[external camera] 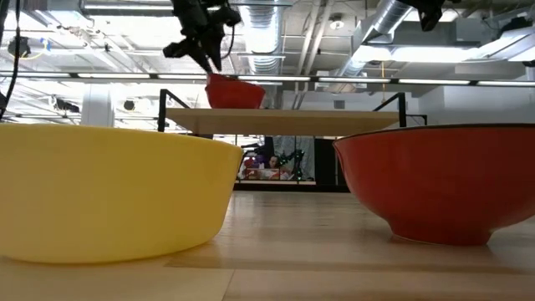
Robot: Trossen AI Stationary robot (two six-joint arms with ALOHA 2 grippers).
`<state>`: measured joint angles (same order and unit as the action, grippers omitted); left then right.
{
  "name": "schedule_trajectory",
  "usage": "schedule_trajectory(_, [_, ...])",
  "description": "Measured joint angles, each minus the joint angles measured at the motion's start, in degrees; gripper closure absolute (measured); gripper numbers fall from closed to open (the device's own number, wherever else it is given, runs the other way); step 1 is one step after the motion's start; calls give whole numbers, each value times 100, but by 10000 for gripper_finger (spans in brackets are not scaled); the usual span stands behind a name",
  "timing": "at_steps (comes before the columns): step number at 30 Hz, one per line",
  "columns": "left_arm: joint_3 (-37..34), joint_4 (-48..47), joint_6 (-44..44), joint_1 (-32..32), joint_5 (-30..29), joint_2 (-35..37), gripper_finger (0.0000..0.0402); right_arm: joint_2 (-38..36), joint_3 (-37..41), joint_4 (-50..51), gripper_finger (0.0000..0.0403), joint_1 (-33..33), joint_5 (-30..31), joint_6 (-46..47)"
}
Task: Pick & Place Mini bowls
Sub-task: Stack the right white patterned bowl on the white patterned bowl on the shelf, then stack the white patterned bowl on the white patterned bowl on the shelf
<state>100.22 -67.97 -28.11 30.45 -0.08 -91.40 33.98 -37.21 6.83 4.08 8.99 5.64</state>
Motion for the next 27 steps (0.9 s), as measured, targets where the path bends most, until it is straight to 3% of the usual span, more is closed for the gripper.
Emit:
schedule_trajectory(9, [-245, 294, 383, -111, 457, 125, 332, 0, 0, 2, 280, 0, 1, 1])
schedule_trajectory(19, [-468, 589, 389, -109, 461, 194, 388, 0, 0, 7, 280, 0, 0, 98])
schedule_trajectory(27, [-512, 612, 694, -1102, 234, 732, 396, 0, -1, 143, 280, -2, 2, 192])
